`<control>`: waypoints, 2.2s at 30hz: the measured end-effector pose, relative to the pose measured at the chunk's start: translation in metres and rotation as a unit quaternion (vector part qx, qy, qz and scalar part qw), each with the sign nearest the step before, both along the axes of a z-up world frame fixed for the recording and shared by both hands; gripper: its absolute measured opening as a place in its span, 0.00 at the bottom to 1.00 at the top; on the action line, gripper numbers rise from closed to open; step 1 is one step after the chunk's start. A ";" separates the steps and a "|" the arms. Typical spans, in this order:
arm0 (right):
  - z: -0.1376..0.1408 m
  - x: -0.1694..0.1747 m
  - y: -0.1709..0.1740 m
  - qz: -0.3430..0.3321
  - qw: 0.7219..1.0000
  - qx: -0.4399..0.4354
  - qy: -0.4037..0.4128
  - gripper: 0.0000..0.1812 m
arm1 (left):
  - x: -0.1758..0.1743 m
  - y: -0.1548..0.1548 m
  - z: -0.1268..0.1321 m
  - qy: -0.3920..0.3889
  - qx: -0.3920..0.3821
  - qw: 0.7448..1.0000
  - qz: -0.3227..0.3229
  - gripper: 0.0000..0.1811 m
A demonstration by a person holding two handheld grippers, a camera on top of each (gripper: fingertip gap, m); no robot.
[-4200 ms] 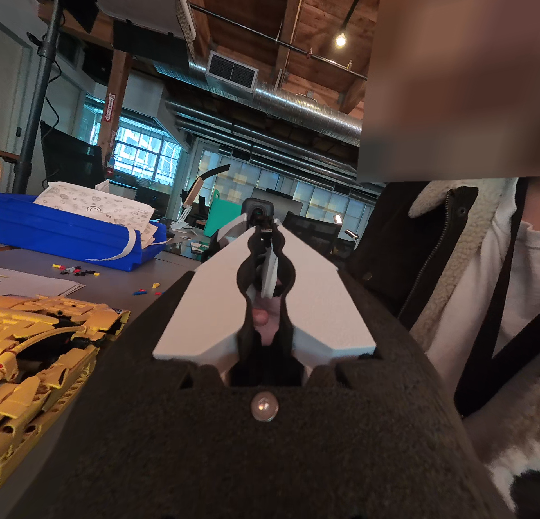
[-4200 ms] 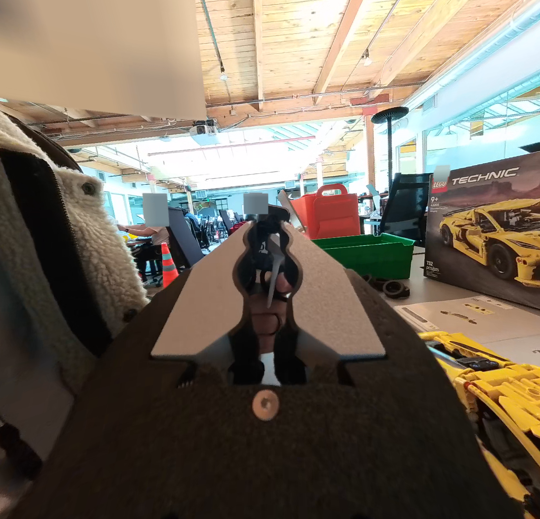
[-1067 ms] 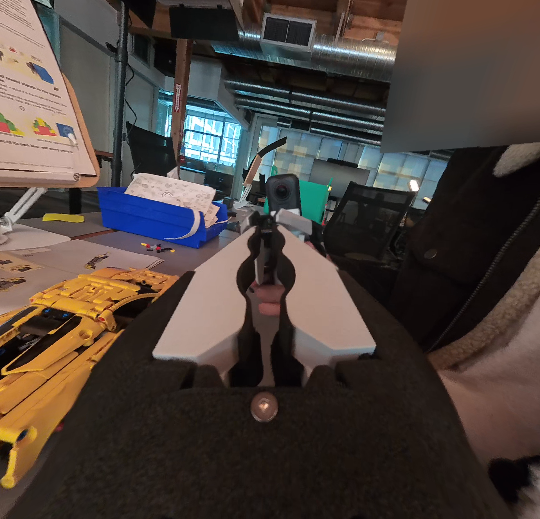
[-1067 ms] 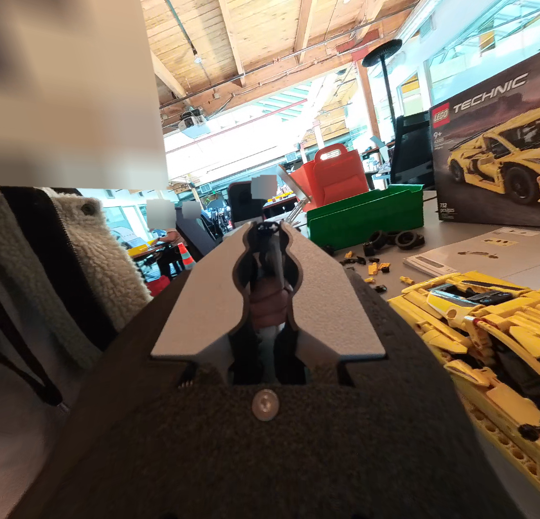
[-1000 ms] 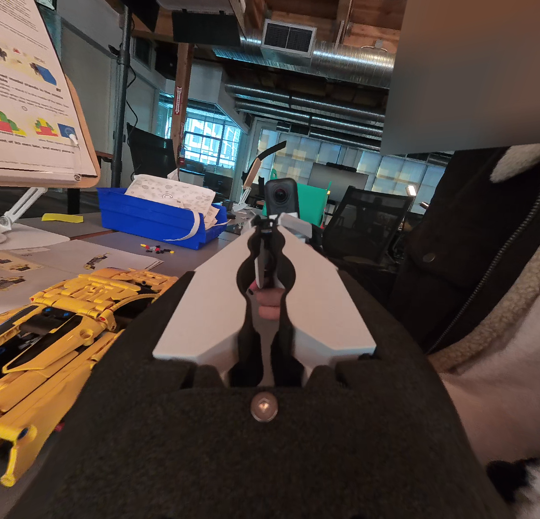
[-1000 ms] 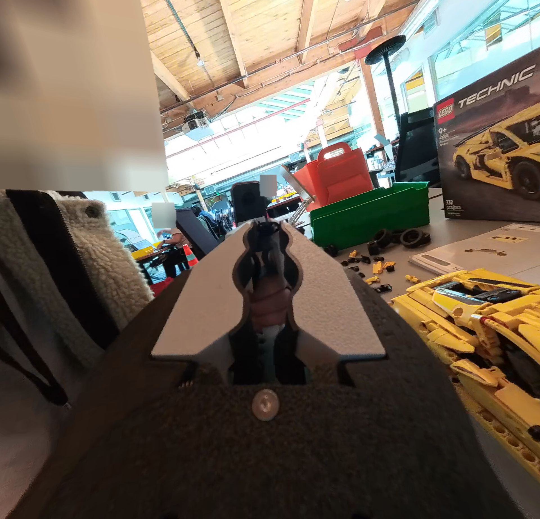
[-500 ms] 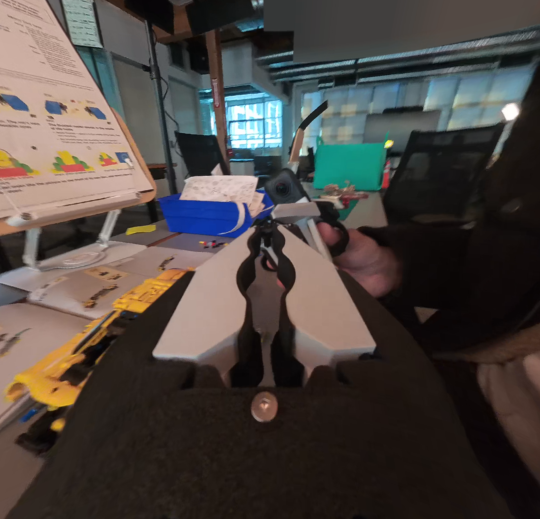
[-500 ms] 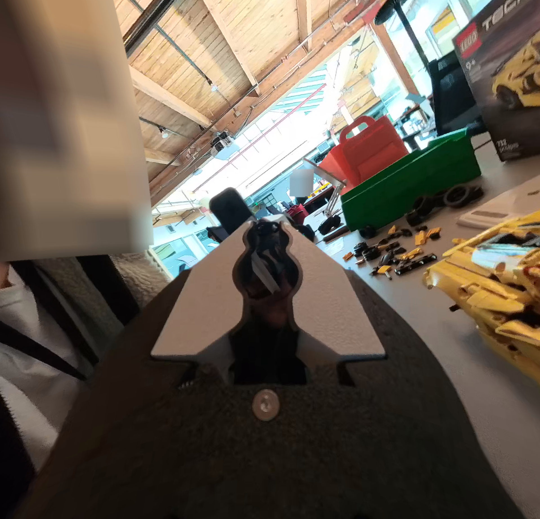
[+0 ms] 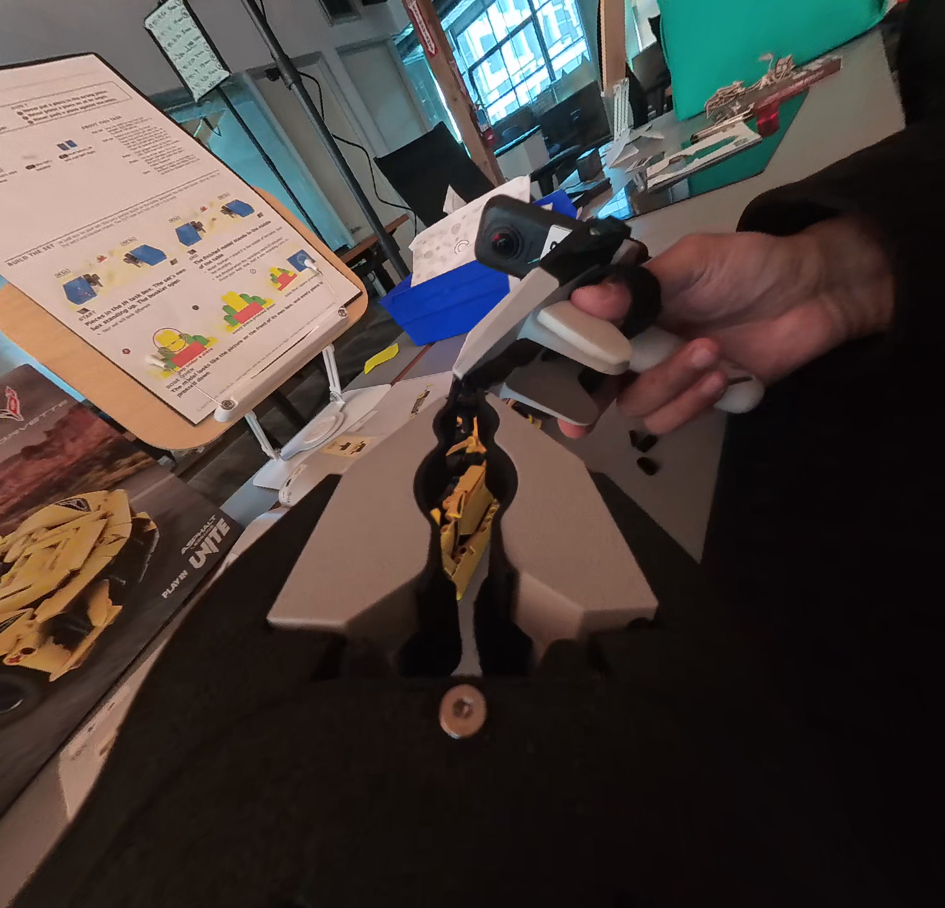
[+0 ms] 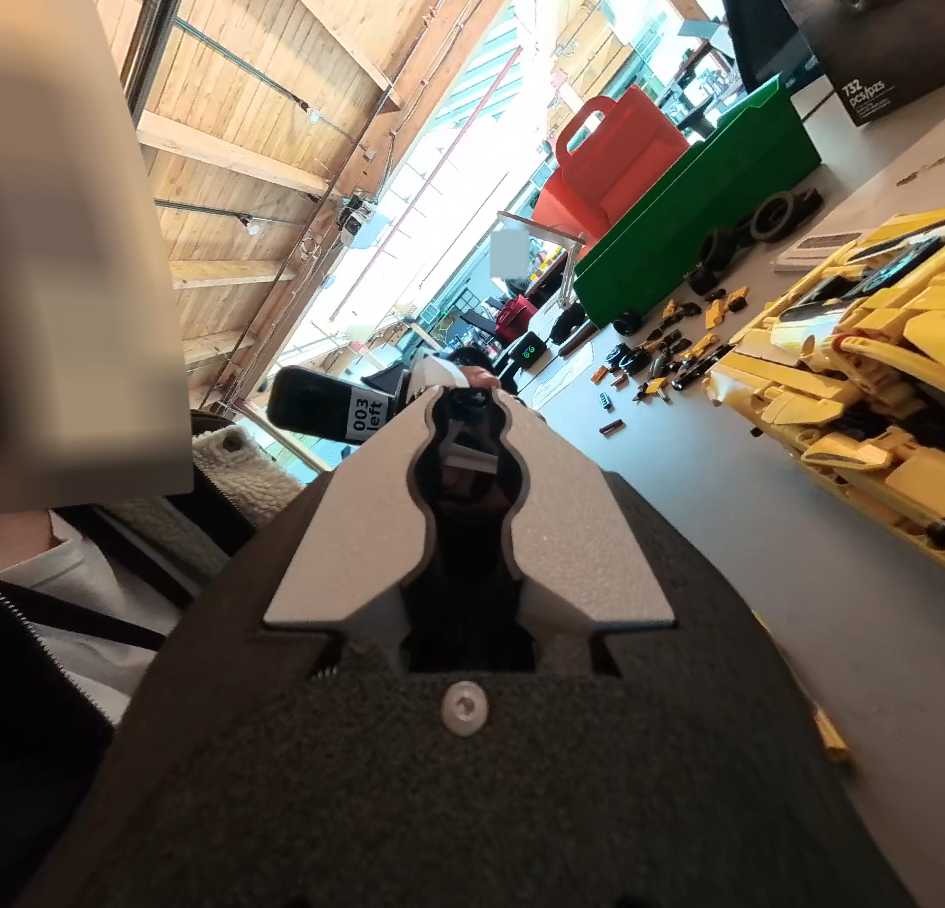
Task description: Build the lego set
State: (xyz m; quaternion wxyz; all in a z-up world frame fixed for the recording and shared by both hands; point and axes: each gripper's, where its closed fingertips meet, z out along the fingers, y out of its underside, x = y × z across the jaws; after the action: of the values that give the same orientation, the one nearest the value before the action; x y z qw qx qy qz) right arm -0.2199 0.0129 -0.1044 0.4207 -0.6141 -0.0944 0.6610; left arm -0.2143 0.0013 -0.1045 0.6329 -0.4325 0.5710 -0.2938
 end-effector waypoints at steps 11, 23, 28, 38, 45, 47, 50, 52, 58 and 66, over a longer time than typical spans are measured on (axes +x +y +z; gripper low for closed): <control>-0.006 0.000 0.002 0.014 0.999 -0.030 0.005 0.07 | 0.000 0.002 -0.003 0.002 -0.007 1.000 0.001 0.04; -0.013 0.002 0.003 0.013 0.999 -0.049 -0.006 0.07 | 0.002 0.004 -0.010 0.022 0.024 0.999 0.019 0.04; -0.014 0.002 0.002 0.022 0.998 -0.065 0.004 0.07 | 0.003 0.004 -0.011 0.026 0.030 0.999 0.020 0.04; 0.023 0.013 0.007 -0.076 0.988 0.127 -0.044 0.07 | -0.009 0.013 0.015 -0.087 -0.215 0.971 -0.062 0.04; 0.047 -0.006 0.006 -0.104 0.850 0.418 -0.304 0.07 | -0.029 0.027 0.031 -0.174 -0.553 0.782 -0.231 0.04; 0.042 -0.011 0.017 -0.088 0.814 0.450 -0.357 0.07 | -0.029 0.026 0.027 -0.162 -0.606 0.734 -0.258 0.04; 0.022 -0.009 0.043 -0.098 0.777 0.475 -0.401 0.08 | -0.025 0.037 0.008 -0.147 -0.673 0.683 -0.242 0.04; 0.002 -0.006 0.053 -0.098 0.787 0.427 -0.433 0.08 | -0.026 0.049 -0.002 -0.151 -0.683 0.684 -0.210 0.04; -0.015 -0.007 0.046 -0.111 0.767 0.417 -0.475 0.08 | -0.026 0.057 -0.013 -0.150 -0.695 0.677 -0.189 0.04; -0.002 -0.010 0.029 -0.067 0.846 0.397 -0.350 0.07 | -0.025 0.052 -0.014 -0.143 -0.693 0.678 -0.198 0.04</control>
State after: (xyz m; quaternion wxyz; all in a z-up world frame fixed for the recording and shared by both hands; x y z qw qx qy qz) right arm -0.2300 0.0422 -0.1064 0.6111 -0.5900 -0.4485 0.2780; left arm -0.2393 0.0538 -0.1183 0.1528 -0.5767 0.1791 -0.7823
